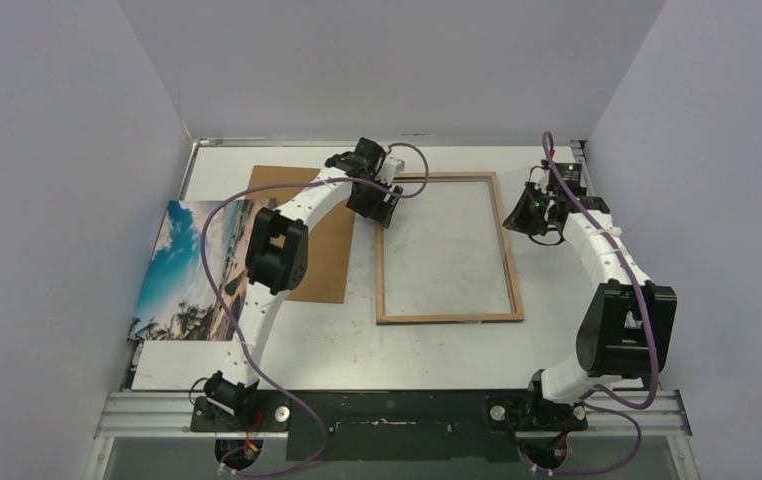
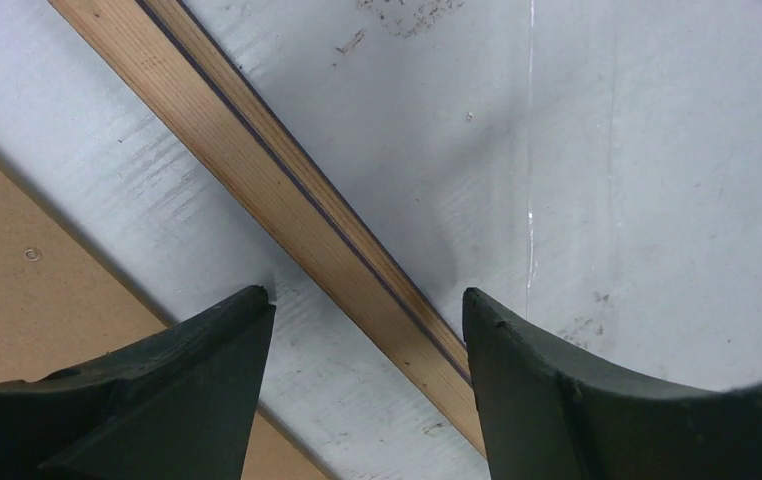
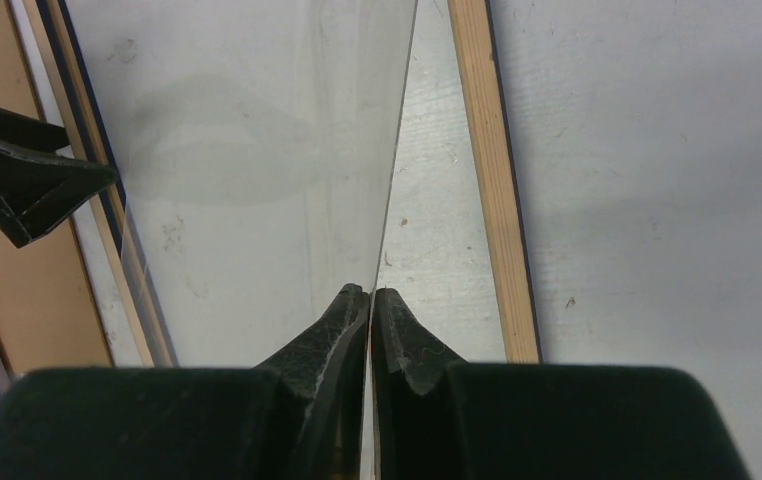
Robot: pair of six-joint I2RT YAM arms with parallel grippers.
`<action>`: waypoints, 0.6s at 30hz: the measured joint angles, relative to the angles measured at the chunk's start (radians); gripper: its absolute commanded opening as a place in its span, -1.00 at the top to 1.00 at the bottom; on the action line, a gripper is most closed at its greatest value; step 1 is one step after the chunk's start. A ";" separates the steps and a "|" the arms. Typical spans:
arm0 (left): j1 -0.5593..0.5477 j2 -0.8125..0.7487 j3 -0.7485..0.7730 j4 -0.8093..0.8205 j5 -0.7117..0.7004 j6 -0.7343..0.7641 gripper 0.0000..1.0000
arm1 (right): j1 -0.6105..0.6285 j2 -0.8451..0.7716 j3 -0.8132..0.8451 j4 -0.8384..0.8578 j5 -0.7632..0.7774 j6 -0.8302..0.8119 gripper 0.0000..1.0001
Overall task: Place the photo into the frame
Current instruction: Adjust the photo frame at the center of the board.
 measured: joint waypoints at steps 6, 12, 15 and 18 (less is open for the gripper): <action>-0.007 -0.004 -0.026 0.051 -0.018 0.013 0.33 | 0.000 -0.006 0.000 0.004 -0.031 0.010 0.89; -0.006 -0.037 -0.095 0.106 -0.027 0.032 0.59 | 0.012 -0.019 -0.018 0.018 -0.073 0.023 0.89; -0.007 -0.061 -0.140 0.131 -0.027 0.061 0.59 | 0.030 -0.021 -0.033 0.029 -0.082 0.023 0.89; -0.009 -0.083 -0.177 0.142 -0.028 0.078 0.59 | 0.054 -0.021 -0.049 0.030 -0.086 0.026 0.89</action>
